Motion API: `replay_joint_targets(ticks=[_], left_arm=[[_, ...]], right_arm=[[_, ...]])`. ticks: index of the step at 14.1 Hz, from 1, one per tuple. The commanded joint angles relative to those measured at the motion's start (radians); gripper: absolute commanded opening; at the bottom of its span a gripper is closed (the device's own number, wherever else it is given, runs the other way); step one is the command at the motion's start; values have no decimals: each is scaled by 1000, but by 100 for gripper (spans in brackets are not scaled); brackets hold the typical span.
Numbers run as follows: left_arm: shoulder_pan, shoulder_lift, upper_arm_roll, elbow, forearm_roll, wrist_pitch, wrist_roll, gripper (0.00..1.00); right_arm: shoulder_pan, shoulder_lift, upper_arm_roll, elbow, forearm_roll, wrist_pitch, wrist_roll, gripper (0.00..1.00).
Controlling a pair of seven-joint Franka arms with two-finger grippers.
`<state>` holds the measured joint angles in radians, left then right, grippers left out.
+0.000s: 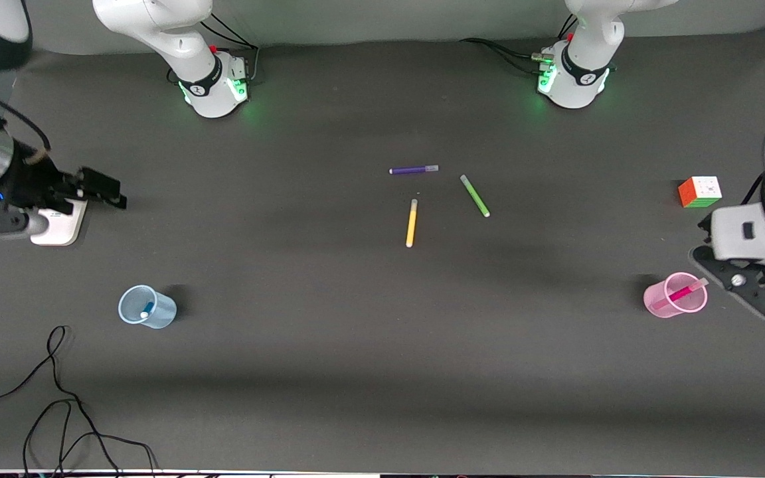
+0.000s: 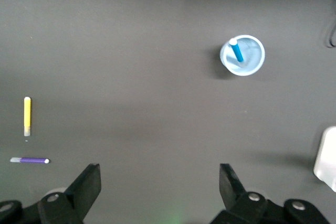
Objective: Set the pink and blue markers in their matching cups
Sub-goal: 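Open both grippers to release the markers into the cups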
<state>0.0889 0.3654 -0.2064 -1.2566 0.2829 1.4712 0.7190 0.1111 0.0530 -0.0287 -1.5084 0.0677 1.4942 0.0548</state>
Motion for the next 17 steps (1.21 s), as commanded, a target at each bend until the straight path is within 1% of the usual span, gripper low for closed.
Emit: replay_joint_targets(ticks=[1, 2, 3, 5, 6, 7, 12, 14, 16, 17], left_arm=[[-5, -9, -10, 48, -93, -48, -248, 100], [-5, -14, -17, 46, -106, -51, -357, 100], [-5, -26, -31, 45, -129, -60, -460, 100], [-3, -29, -50, 45, -192, -101, -670, 100], [2, -31, -48, 45, -241, -103, -741, 100], [2, -31, -47, 45, -260, -107, -772, 100], [12, -33, -42, 34, -252, -140, -759, 100], [11, -51, -42, 3, -251, -166, -762, 100], [12, -85, -42, -61, -252, -144, -759, 100], [17, -89, -42, -69, -252, -140, -759, 100]], right_arm=[[-19, -204, 18, -269, -35, 136, 25, 100], [-25, -234, 16, -320, -35, 176, 19, 100], [-24, -242, 15, -337, -35, 201, 16, 100], [-24, -225, 15, -332, -35, 210, 13, 100], [-24, -219, 15, -329, -35, 210, 13, 100], [-22, -216, 15, -326, -35, 208, 13, 100], [-19, -214, 15, -308, -39, 189, 10, 100], [-16, -206, 18, -308, -60, 187, 10, 100], [-16, -202, 19, -308, -60, 187, 7, 100], [-16, -197, 19, -308, -60, 187, 7, 100]])
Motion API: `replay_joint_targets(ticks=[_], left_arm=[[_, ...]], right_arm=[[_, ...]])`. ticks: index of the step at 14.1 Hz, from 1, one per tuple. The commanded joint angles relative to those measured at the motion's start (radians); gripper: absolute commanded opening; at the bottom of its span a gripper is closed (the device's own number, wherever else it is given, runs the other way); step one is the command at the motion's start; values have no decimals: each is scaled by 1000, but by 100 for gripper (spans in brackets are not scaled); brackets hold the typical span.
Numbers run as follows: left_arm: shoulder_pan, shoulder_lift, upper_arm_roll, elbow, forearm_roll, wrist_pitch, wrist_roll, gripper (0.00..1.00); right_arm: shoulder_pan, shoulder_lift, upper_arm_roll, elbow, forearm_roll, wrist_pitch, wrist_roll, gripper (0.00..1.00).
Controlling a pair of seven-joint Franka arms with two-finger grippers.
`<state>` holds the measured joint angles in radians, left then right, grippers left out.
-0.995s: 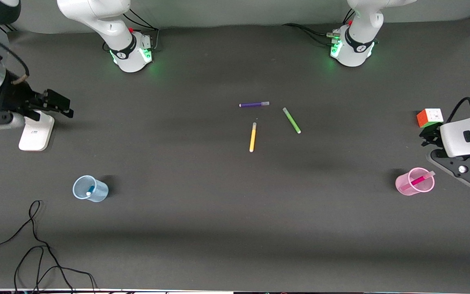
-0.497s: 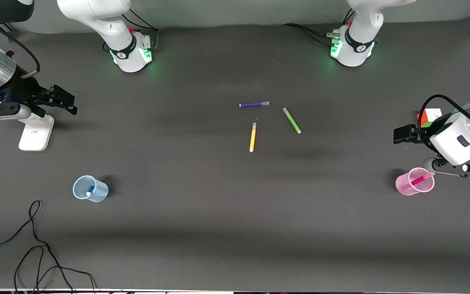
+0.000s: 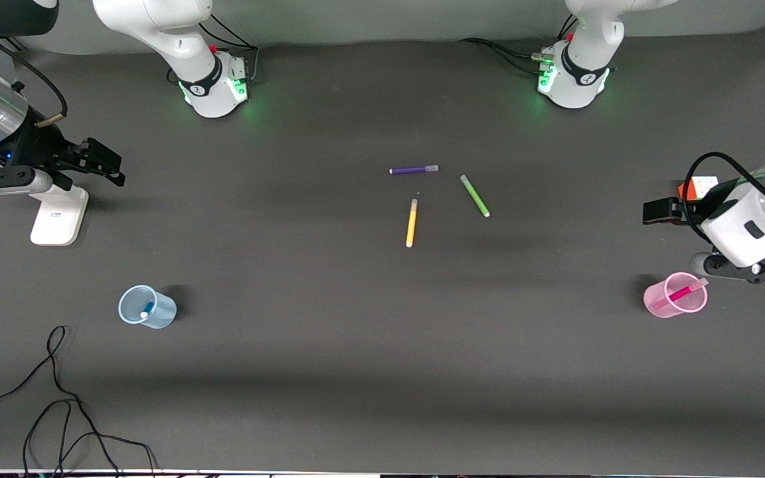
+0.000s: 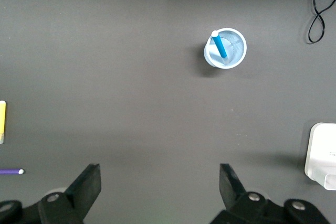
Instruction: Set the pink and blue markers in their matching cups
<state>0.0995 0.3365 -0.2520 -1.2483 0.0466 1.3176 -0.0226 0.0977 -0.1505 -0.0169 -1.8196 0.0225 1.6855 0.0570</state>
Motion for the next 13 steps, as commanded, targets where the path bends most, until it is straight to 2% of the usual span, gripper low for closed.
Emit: replay_joint_targets(ticks=[1, 3, 6, 7, 9, 11, 13], left_arm=[[8, -66, 3, -83, -14, 17, -17, 100], [9, -105, 3, -144, -16, 73, -17, 100], [6, -298, 5, -434, -19, 311, -17, 100], [6, -338, 7, -483, -17, 355, -16, 100], [-3, -350, 23, -467, -16, 368, -14, 100], [-59, -353, 103, -453, -27, 367, -20, 100], [-70, -353, 129, -453, -30, 361, -19, 100]], right_arm=[[-3, 8, 8, 5, -15, -3, 4, 100], [-1, 8, 8, 6, -15, -3, 4, 100], [2, 20, 9, 19, -15, -4, 3, 100], [2, 22, 9, 19, -15, -4, 3, 100], [-1, 23, 8, 20, -15, -4, 3, 100], [-1, 23, 8, 22, -15, -3, 3, 100], [-1, 23, 8, 23, -15, -4, 3, 100]])
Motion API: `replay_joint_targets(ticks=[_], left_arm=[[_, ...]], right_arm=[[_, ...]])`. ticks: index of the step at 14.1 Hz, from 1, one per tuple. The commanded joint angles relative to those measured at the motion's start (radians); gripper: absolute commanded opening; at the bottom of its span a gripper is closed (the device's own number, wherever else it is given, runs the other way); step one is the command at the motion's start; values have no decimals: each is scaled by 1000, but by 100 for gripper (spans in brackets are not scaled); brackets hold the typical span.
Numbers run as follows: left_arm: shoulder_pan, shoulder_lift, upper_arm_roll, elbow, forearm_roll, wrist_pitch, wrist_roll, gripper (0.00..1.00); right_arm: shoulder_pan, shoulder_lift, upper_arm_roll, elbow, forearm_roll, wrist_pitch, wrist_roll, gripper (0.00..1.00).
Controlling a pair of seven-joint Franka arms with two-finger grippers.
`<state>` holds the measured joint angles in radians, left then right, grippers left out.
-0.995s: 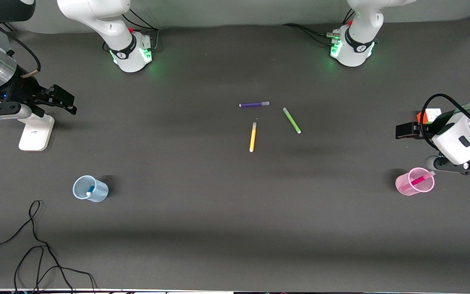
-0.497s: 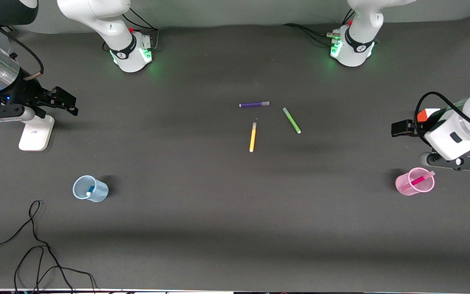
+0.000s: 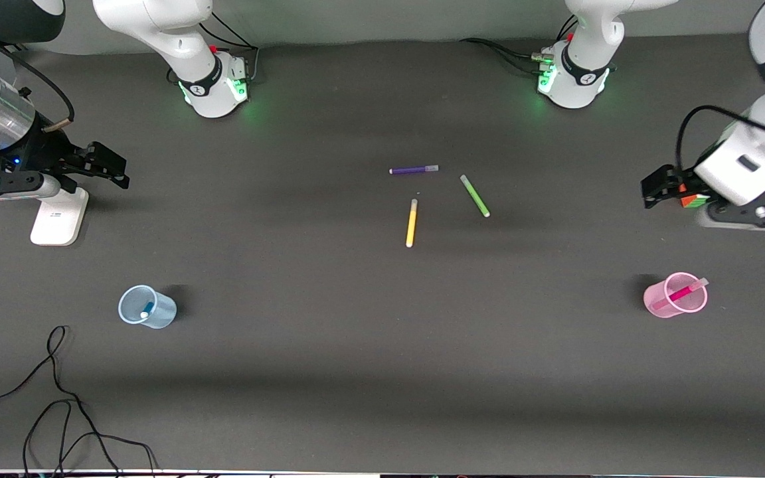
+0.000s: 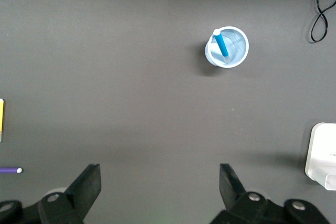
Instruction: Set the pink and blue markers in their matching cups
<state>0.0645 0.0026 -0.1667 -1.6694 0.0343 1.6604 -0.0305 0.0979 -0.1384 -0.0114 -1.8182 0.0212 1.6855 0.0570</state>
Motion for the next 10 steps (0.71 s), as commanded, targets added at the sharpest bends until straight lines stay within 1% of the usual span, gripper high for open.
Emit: replay_joint_targets(ticks=[1, 2, 6, 10], left_arm=[[-34, -21, 56, -32, -17, 18, -9, 100], [-35, -18, 68, -32, -17, 21, -9, 100], [-23, 11, 78, -13, -16, 4, -8, 100], [-35, 7, 98, -13, -16, -5, -6, 100]], right_arm=[[-1, 11, 2, 22, -14, -4, 3, 100], [-1, 13, 2, 22, -14, -4, 3, 100], [-1, 19, 2, 23, -14, -4, -3, 100], [-1, 33, 2, 23, -14, -4, -5, 100]])
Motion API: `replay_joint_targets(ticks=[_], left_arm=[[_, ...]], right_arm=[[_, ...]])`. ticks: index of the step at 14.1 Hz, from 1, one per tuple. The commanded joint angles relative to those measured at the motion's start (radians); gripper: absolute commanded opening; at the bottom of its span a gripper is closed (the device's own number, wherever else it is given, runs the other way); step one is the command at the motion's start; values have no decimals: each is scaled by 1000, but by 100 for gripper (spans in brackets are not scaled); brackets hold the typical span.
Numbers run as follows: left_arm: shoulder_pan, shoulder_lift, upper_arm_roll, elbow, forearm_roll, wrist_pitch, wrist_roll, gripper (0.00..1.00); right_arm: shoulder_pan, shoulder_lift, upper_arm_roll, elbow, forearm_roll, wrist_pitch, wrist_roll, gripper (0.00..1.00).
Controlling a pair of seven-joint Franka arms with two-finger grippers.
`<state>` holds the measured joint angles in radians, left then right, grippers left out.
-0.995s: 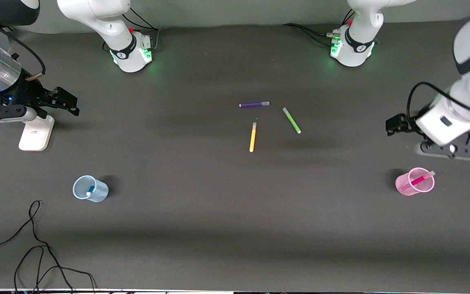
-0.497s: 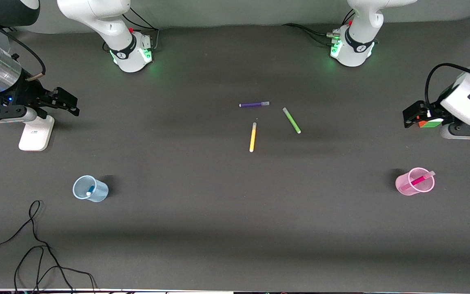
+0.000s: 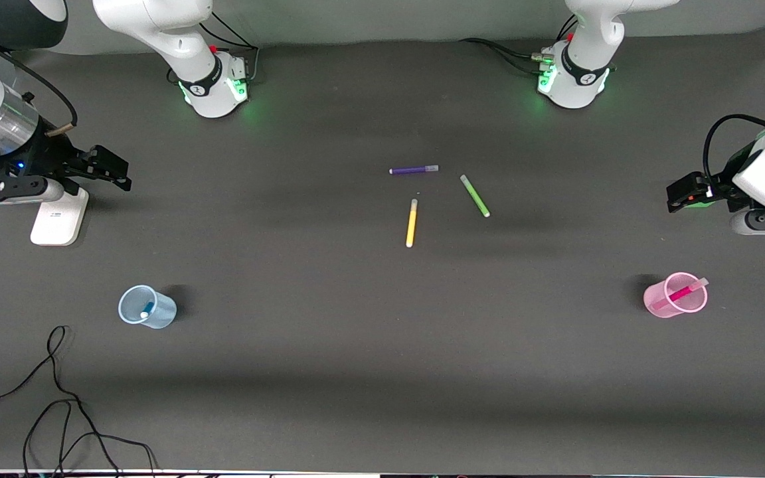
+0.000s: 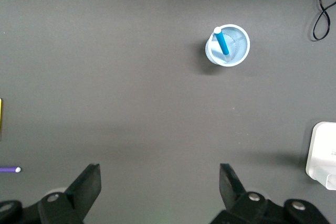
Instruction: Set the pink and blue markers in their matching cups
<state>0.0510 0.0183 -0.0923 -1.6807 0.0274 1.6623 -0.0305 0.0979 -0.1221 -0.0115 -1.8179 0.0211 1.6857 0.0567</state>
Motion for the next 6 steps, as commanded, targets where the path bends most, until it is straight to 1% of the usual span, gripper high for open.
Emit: replay_joint_targets(ticks=[1, 3, 6], left_arm=[[-28, -14, 25, -4, -7, -7, -6, 100], [-45, -14, 29, -8, -7, -7, -6, 100], [-39, 3, 25, 4, -7, -13, -6, 100]], right_arm=[[-1, 18, 2, 23, -12, -4, -5, 100], [-1, 29, 2, 25, -12, -3, -6, 100], [-3, 44, 1, 42, -13, -3, -11, 100]])
